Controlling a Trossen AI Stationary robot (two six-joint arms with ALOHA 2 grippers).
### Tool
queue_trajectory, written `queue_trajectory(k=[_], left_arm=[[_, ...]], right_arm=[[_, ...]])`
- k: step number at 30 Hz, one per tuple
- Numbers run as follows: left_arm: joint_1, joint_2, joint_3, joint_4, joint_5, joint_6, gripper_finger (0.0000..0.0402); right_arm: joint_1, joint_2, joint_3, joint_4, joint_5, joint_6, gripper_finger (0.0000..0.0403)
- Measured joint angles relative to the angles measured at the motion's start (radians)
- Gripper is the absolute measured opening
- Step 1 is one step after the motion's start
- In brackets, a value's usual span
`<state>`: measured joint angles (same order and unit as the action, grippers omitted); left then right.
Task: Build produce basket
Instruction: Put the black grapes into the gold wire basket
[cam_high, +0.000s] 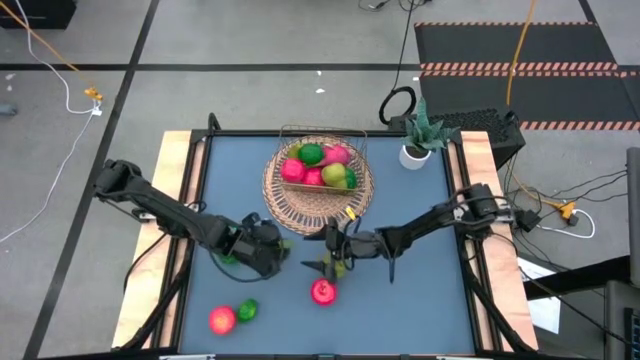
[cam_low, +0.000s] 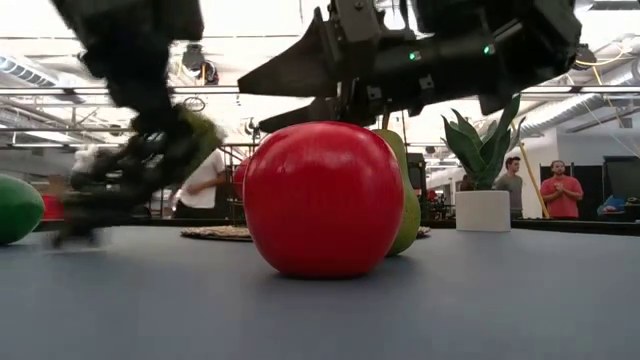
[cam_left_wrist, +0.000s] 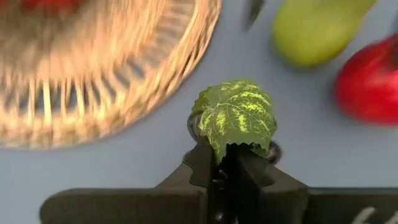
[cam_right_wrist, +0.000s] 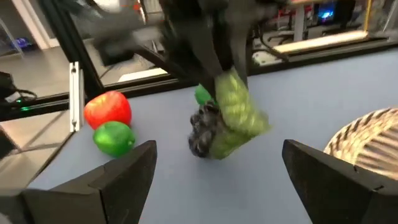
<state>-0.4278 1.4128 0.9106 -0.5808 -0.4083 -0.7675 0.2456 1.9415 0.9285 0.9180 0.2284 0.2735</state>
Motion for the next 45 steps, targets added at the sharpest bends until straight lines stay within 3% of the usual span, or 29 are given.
queue_trajectory(k=[5, 12, 16, 20, 24, 26, 29, 33, 37, 41, 45], left_arm=[[0.008, 0.0, 0.082, 0.084, -0.065, 0.171, 0.0039], [0.04, 0.0, 0.094, 0.363, -0.064, 0.426, 0.0041], [0.058, 0.0, 0.094, 0.414, -0.041, 0.474, 0.0041], [0.059, 0.0, 0.094, 0.401, -0.037, 0.465, 0.0041], [0.045, 0.001, 0.094, 0.376, -0.032, 0.423, 0.0047], [0.037, 0.001, 0.094, 0.356, -0.035, 0.392, 0.0062], [0.021, 0.001, 0.094, 0.288, -0.067, 0.34, 0.0101], [0.003, 0.001, 0.094, 0.131, -0.138, 0.252, 0.0166], [0.0, 0.001, 0.094, -0.016, -0.179, 0.147, 0.0225], [0.0, 0.001, 0.094, -0.053, -0.204, 0.067, 0.0272], [0.003, 0.001, 0.094, -0.04, -0.206, 0.056, 0.0305]], right_arm=[[-0.01, 0.022, 0.021, -0.004, -0.024, 0.019, 0.0341], [-0.01, 0.022, 0.052, 0.041, -0.121, -0.052, 0.0341], [-0.006, 0.016, 0.062, 0.037, -0.127, -0.075, 0.0322], [-0.006, 0.013, 0.062, 0.018, -0.127, -0.074, 0.0251], [-0.009, 0.013, 0.062, 0.002, -0.124, -0.073, 0.012], [-0.016, -0.009, 0.062, -0.063, -0.125, -0.077, 0.0065], [-0.036, -0.081, 0.062, -0.262, -0.104, -0.077, 0.0062], [-0.071, -0.222, 0.06, -0.519, 0.071, -0.101, 0.006], [-0.126, -0.376, 0.06, -0.635, 0.19, -0.228, 0.0067], [-0.239, -0.483, 0.06, -0.683, 0.176, -0.265, 0.0055], [-0.371, -0.501, 0.062, -0.741, 0.087, -0.251, 0.0051]])
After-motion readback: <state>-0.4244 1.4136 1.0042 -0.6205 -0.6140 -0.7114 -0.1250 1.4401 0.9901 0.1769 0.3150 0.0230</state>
